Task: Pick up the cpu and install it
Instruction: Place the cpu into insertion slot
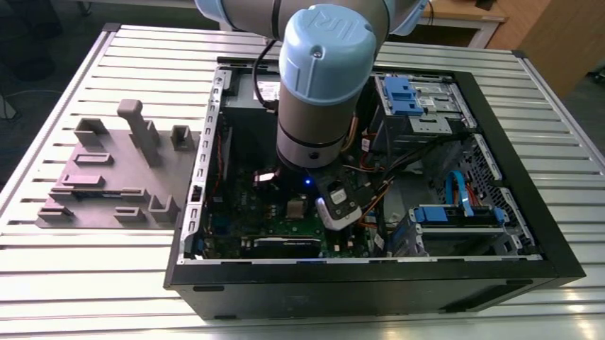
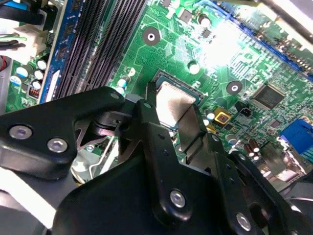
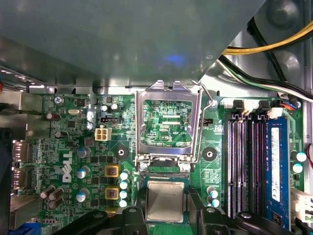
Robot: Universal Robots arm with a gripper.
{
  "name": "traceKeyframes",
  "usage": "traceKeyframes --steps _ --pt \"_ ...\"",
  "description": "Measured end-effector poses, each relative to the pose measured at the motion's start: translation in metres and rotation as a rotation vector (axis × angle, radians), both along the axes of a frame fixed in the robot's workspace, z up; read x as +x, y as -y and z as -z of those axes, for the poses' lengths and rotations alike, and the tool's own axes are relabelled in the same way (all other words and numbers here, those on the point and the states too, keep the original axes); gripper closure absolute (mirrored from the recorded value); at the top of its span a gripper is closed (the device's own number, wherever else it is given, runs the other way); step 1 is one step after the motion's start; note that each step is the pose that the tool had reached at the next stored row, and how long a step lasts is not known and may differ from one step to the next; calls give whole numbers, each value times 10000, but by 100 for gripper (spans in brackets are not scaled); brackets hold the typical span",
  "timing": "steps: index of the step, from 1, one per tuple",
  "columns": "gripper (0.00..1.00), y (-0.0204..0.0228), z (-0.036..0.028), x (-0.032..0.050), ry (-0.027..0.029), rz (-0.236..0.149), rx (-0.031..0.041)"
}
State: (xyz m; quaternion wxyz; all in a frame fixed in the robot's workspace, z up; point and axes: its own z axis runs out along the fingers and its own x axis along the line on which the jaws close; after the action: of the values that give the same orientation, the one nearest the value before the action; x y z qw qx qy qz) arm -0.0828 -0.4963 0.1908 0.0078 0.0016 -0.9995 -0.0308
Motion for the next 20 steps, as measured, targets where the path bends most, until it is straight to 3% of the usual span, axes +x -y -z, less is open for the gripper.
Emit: traceKeyframes --steps 4,15,20 --pt "58 3 2 0 -1 -168 0" --pt "58 11 15 1 4 -191 1" --pt "50 11 14 0 0 -190 0"
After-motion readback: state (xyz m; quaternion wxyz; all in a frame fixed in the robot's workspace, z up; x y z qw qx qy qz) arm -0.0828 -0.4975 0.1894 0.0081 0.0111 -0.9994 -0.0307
